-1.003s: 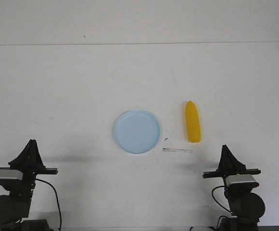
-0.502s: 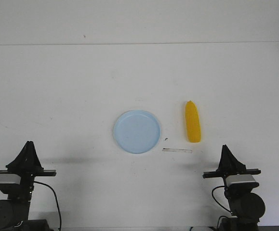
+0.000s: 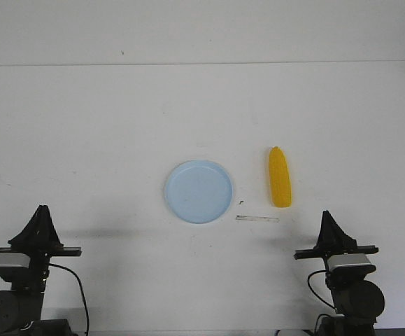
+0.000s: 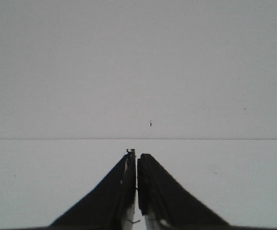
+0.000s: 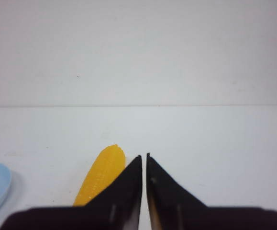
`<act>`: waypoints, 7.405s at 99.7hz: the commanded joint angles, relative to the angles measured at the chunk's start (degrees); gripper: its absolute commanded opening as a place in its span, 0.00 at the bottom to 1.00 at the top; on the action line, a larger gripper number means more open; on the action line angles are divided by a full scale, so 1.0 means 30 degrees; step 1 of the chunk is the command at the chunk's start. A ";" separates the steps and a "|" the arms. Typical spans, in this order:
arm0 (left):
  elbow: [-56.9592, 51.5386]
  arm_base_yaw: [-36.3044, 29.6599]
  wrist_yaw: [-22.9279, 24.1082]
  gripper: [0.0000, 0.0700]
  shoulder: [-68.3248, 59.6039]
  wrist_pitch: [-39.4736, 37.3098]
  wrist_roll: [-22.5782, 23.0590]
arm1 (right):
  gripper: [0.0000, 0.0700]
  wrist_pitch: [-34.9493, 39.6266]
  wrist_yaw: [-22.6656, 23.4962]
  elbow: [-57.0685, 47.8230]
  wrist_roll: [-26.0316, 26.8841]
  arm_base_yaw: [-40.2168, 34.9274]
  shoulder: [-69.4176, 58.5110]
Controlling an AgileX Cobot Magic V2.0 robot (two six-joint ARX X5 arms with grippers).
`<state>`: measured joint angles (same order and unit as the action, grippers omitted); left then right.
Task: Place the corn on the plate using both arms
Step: 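Reach the right gripper forward over the yellow corn cob, then close the right gripper around the middle of the corn cob, then carry the corn cob with the right gripper over the plate and lower it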
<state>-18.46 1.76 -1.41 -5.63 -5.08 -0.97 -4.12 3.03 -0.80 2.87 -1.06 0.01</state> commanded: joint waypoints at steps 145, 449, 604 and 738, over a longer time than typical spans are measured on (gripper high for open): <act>-0.0109 0.0036 0.0044 0.01 0.0029 -0.0182 0.0109 | 0.01 0.3381 0.0503 -1.1154 0.0095 -0.3067 -1.4506; -0.0109 0.0036 0.0044 0.01 0.0029 -0.0182 0.0109 | 0.46 1.8520 -0.1632 -2.8647 0.3803 -0.4007 -3.4927; -0.0109 0.0036 0.0044 0.01 0.0029 -0.0182 0.0109 | 0.49 1.3529 -0.0743 -2.8756 0.0379 -1.3136 -3.7237; -0.0109 0.0036 0.0044 0.01 0.0029 -0.0182 0.0109 | 0.44 1.2276 -0.1035 -2.8771 -0.0583 -1.2961 -3.4694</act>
<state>-18.46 1.76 -1.43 -5.63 -4.99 -0.95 33.36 0.01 -86.19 2.85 -39.57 -104.62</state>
